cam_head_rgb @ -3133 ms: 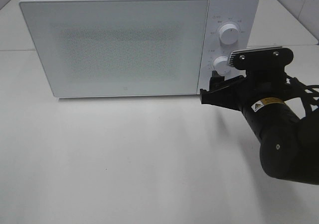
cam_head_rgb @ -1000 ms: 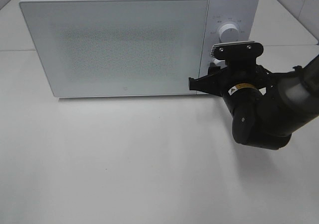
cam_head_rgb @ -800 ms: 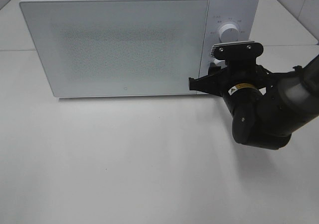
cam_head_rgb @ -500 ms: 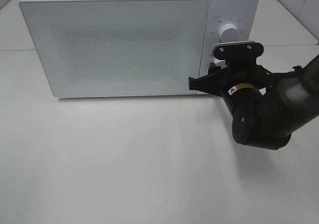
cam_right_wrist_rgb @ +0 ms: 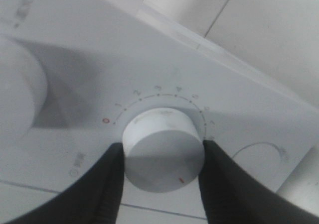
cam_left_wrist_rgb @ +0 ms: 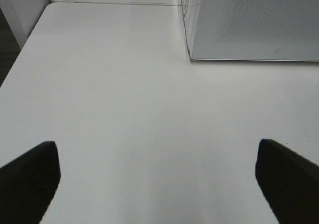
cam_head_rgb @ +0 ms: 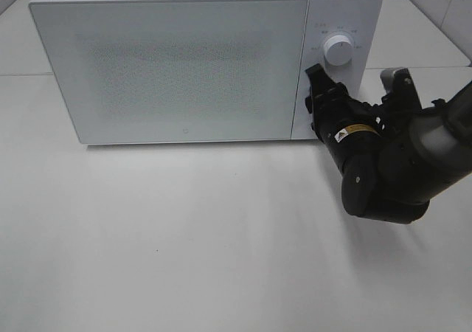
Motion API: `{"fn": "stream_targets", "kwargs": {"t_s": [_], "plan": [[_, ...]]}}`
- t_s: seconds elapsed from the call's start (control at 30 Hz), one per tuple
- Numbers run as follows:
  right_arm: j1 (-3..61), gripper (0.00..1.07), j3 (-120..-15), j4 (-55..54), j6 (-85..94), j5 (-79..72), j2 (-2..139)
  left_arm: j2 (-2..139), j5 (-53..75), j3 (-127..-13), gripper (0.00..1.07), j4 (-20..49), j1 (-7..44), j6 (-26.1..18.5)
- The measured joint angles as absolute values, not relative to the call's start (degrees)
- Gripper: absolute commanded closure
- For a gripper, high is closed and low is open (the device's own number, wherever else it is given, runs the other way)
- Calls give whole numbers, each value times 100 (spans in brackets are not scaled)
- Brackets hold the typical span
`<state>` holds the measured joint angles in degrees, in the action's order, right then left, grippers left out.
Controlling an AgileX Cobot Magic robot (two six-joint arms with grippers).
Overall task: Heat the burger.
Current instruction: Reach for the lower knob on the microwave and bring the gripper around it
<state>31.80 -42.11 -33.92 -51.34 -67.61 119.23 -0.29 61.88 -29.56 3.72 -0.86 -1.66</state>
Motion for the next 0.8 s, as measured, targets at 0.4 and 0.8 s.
{"fn": "stream_targets", "kwargs": {"t_s": [0.4, 0.8], "plan": [[3214, 103, -4211, -3461, -8824, -6898, 11923, -29, 6188, -2956, 7, 372, -86, -166], [3214, 100, -4211, -3472, -9202, -6916, 11923, -29, 6188, -2956, 7, 372, -86, -166]]}}
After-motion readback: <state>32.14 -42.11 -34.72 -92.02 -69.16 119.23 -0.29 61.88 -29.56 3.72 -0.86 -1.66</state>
